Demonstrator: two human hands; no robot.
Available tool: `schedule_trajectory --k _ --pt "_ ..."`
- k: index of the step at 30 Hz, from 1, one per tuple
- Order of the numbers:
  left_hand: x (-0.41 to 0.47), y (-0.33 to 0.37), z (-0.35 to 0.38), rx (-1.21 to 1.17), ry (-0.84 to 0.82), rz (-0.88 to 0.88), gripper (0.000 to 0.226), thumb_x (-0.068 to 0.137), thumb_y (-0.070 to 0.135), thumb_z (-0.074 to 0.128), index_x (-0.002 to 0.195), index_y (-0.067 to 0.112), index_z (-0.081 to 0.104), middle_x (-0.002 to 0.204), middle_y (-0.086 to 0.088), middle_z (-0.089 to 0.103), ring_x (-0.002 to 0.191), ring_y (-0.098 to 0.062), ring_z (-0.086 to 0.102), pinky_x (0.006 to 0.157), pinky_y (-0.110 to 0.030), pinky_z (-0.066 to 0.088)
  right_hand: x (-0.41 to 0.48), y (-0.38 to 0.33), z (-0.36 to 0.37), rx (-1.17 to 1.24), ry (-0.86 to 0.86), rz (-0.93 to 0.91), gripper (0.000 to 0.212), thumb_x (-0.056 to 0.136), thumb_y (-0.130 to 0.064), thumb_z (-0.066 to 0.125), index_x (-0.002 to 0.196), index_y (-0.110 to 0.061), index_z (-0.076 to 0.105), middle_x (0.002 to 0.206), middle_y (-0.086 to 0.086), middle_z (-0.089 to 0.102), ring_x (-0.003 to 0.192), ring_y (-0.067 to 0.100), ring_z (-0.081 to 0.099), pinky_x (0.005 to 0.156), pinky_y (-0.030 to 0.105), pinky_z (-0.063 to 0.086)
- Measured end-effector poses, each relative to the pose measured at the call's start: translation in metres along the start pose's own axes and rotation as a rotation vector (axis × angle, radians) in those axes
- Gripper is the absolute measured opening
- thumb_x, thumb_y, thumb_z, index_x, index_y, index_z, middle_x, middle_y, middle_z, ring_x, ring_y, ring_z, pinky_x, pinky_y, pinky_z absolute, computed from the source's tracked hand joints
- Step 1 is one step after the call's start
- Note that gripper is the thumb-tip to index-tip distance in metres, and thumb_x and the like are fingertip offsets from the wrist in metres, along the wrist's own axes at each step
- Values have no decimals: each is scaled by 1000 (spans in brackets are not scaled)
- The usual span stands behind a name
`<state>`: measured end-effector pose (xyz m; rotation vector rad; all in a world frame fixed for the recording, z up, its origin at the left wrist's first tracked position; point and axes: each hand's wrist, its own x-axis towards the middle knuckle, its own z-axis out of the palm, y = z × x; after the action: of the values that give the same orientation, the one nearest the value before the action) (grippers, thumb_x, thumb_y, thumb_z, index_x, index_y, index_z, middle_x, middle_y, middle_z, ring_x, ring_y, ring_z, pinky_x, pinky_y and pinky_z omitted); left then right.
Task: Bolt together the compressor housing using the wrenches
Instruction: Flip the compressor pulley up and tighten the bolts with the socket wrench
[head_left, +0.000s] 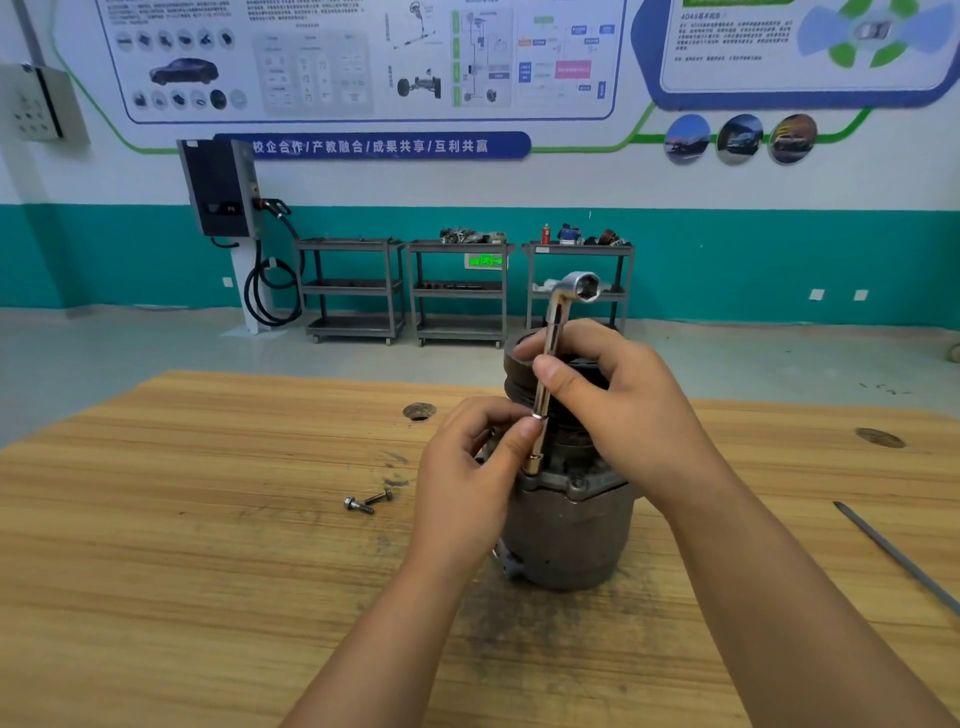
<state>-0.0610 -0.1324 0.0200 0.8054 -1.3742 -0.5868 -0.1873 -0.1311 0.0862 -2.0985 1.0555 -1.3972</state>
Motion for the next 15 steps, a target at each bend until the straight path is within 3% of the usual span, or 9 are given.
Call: schedule_trajectory --k 3,7,11,15 --pt "-1 0 1 1 3 1 3 78 35 63 81 35 65 83 12 64 89 -14 62 79 -31 49 1 1 -1 8 1 18 13 91 -22 58 91 -33 65 97 -11 67 111 20 54 96 48 43" --pt "-2 -2 2 25 3 -2 13 72 36 69 83 32 62 84 12 63 89 -6 61 82 -17 46 1 0 3 17 71 27 5 83 -30 67 82 -25 65 88 -5 67 102 24 57 89 47 46" --pt "-2 -3 3 39 0 5 6 75 29 66 79 29 61 82 12 62 87 -9 60 83 -24 48 1 -1 3 6 43 35 7 83 -34 64 83 -27 63 92 -5 66 108 29 52 91 49 44" --pt "-1 -2 2 13 -11 -13 4 79 29 61 79 33 63 81 12 62 87 -13 61 78 -30 47 1 1 -2 -5 -12 11 12 89 -21 61 98 -26 67 99 -12 67 111 22 53 98 49 40"
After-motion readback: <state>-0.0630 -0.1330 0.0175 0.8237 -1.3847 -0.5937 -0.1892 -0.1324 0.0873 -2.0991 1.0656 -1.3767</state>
